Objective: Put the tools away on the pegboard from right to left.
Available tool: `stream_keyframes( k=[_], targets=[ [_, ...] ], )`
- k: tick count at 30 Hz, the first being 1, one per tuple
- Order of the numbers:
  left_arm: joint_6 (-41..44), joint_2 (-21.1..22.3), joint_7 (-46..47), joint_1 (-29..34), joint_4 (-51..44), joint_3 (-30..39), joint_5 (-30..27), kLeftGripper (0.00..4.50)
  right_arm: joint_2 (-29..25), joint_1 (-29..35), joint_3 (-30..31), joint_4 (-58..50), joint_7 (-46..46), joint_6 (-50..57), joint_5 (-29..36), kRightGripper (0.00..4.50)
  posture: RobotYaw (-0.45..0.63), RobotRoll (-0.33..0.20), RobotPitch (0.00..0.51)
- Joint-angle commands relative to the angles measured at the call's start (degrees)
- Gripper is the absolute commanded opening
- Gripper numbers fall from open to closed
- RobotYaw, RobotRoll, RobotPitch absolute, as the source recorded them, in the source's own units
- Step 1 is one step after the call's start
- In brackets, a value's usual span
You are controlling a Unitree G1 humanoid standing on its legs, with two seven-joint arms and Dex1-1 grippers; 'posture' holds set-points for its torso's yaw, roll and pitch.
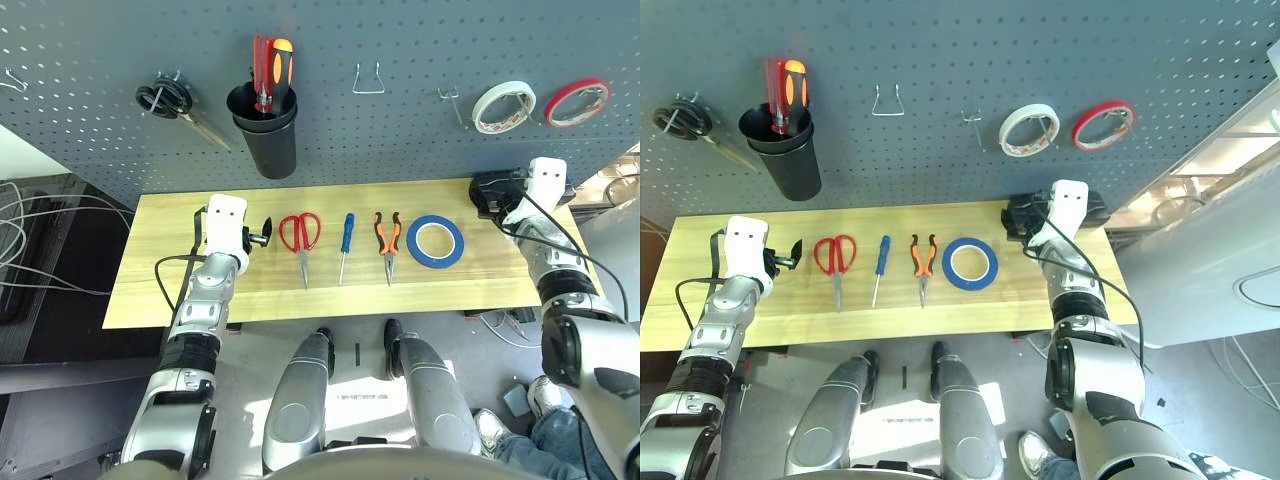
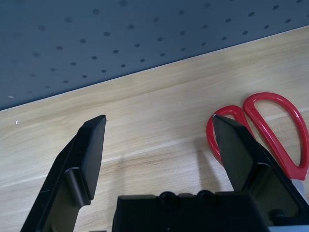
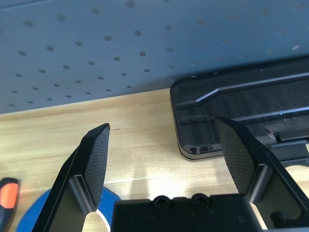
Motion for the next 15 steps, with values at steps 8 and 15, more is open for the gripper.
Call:
stream_keyframes(
  k=[8, 15],
  targets=[
    [0.45, -0.46, -0.74, 1.04, -0.91, -0.65, 0.21, 4.49, -0.43, 3.02, 1.54, -3.97, 2.29, 2.78, -0.29, 4.5, 0.03, 0.0, 0.344],
    [-1.3, 0.69, -10.76, 0.37, -4.47, -4.53, -0.82, 4.49, -0.67, 5.55, 3.0, -13.57, 6.22, 24.2, 1.58, 4.5, 0.05, 0.0, 0.311]
  ],
)
